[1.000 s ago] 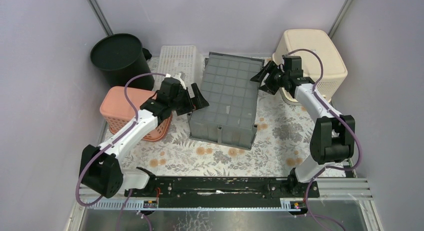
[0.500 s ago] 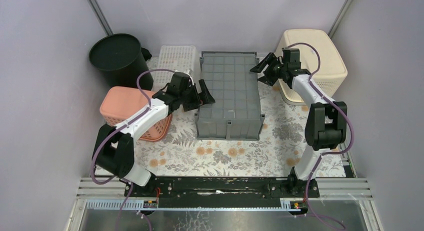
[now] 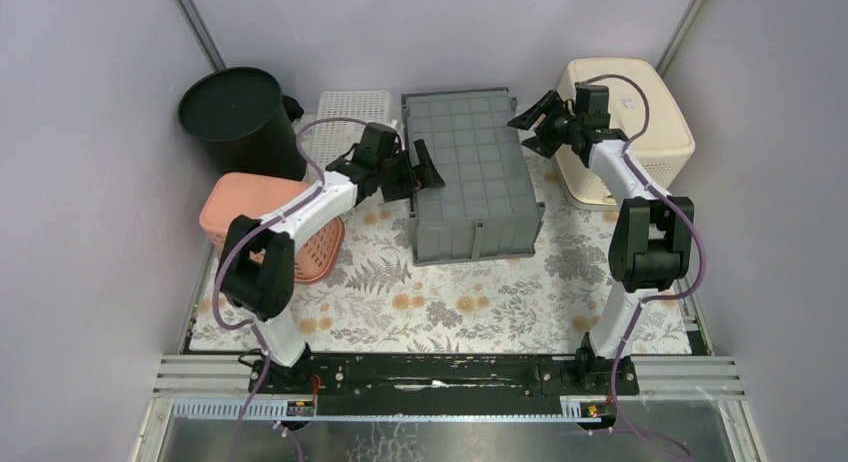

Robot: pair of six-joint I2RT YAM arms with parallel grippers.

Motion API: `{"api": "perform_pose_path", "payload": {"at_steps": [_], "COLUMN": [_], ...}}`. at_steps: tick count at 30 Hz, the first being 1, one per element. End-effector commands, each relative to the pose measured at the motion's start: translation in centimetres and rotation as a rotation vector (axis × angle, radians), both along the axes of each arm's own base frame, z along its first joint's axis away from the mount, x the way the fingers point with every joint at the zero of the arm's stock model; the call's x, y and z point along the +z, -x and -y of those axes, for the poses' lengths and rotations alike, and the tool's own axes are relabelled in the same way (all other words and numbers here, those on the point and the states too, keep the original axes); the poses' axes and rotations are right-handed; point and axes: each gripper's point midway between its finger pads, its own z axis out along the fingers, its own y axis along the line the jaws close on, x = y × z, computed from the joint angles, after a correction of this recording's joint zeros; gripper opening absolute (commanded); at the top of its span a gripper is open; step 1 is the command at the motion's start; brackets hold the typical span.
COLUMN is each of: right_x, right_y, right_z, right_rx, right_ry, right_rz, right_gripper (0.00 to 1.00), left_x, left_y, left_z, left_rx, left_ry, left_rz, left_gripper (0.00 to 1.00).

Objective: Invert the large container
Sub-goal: Move the container to the center of the board.

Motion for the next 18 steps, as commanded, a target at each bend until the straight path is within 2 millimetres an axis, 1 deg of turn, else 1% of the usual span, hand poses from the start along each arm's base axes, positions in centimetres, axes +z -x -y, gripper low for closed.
{"api": "perform_pose_path", "payload": {"at_steps": [1, 5, 9, 13, 18], "right_x": [3.1, 2.6, 1.8, 1.0, -0.4], "right_y": [-1.4, -2.2, -2.3, -1.2, 1.4], "right_z": [-1.3, -1.0, -1.2, -1.3, -1.2], "right_rx": [0.049, 0.039, 0.043, 0.052, 0.049], "right_ry": [-0.078, -0.099, -0.113, -0.113, -0.111], "right_rz": [0.068, 0.059, 0.044, 0.029, 0.001], "right_gripper": [0.72, 0.72, 0.71, 0.70, 0.69], "left_x": [1.3, 0.7, 1.0, 0.8, 0.3], "left_y": [-3.4, -5.4, -7.5, -9.0, -9.4], "left_z": [2.3, 3.1, 4.2, 5.2, 5.4], "left_rx": [-0.035, -0.034, -0.033, -0.047, -0.046], "left_ry": [0.039, 0.038, 0.055, 0.059, 0.058], "left_rz": [0.109, 0.113, 0.125, 0.117, 0.116], "left_gripper": [1.00, 1.00, 1.00, 1.00, 1.00]}}
